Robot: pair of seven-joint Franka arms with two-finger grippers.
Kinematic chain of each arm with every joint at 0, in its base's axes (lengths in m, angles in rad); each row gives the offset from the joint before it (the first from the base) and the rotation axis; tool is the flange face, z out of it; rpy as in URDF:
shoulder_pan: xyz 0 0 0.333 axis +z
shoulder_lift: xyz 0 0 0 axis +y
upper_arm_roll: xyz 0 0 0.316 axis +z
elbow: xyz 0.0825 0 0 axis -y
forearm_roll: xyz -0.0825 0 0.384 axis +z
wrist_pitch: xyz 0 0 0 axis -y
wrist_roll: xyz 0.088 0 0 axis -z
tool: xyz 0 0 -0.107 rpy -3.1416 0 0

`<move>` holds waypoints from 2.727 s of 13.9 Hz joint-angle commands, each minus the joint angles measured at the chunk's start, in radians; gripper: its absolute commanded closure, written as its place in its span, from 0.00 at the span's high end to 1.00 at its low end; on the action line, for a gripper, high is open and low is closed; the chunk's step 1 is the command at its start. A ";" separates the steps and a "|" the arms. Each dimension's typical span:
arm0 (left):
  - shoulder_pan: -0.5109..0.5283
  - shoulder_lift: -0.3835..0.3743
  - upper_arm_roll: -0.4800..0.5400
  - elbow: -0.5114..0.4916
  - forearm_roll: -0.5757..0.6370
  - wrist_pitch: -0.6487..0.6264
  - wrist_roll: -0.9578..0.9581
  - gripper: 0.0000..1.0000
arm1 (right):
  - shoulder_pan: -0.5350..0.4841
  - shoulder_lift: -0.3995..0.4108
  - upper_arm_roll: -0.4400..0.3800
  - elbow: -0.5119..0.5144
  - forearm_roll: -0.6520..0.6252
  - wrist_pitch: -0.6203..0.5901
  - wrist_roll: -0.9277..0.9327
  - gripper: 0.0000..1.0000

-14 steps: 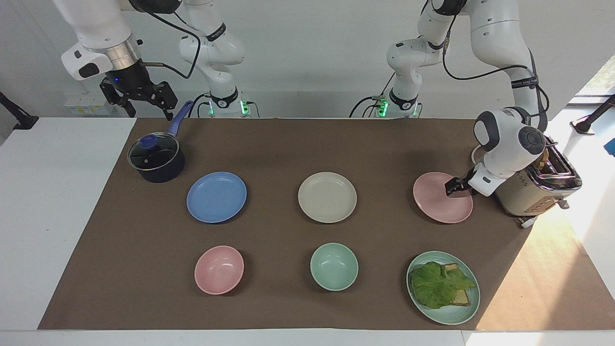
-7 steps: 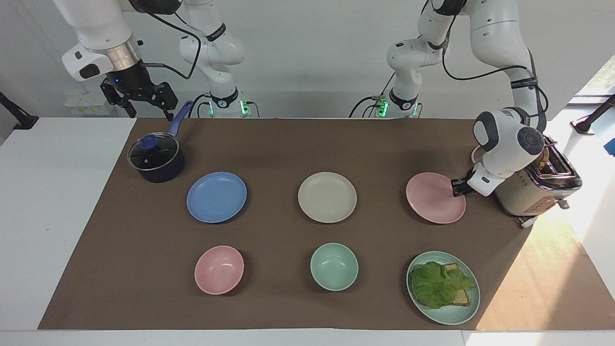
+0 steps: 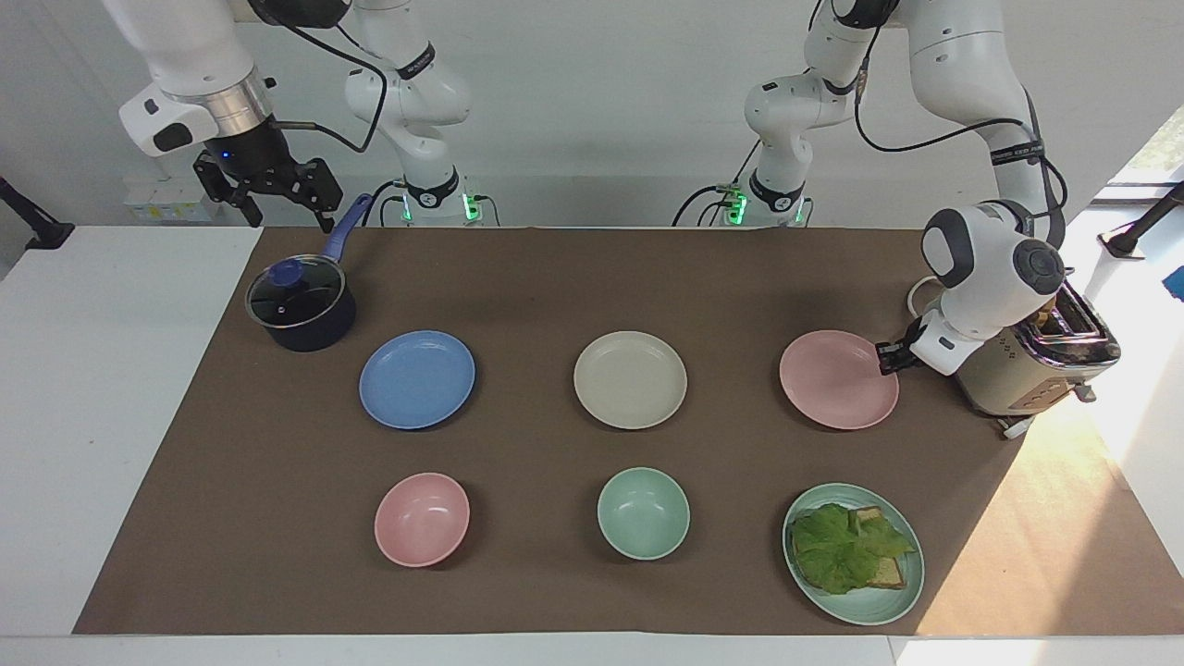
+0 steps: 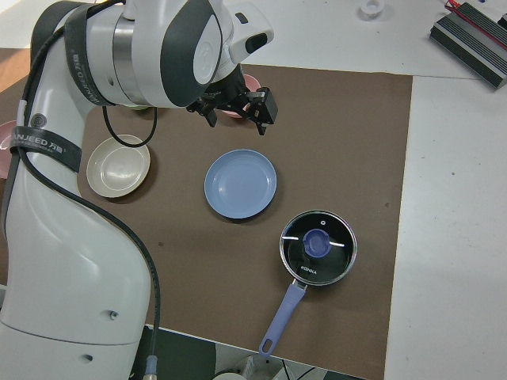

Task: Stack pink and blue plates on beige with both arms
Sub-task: 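Grasp the pink plate rim with the left gripper and carry it onto the beige plate, then lower the pink plate onto the beige plate and open the left gripper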

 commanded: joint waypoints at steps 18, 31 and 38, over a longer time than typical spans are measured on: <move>-0.450 -0.028 -0.066 0.089 -0.160 0.002 -0.696 0.00 | -0.009 -0.030 0.005 -0.039 -0.006 0.026 -0.021 1.00; -0.461 -0.014 -0.063 0.010 -0.157 0.163 -0.696 1.00 | -0.012 -0.048 0.004 -0.070 -0.006 0.051 -0.026 1.00; -0.303 -0.029 -0.053 0.032 -0.093 0.123 -0.546 1.00 | -0.020 -0.051 -0.001 -0.157 -0.003 0.165 -0.069 1.00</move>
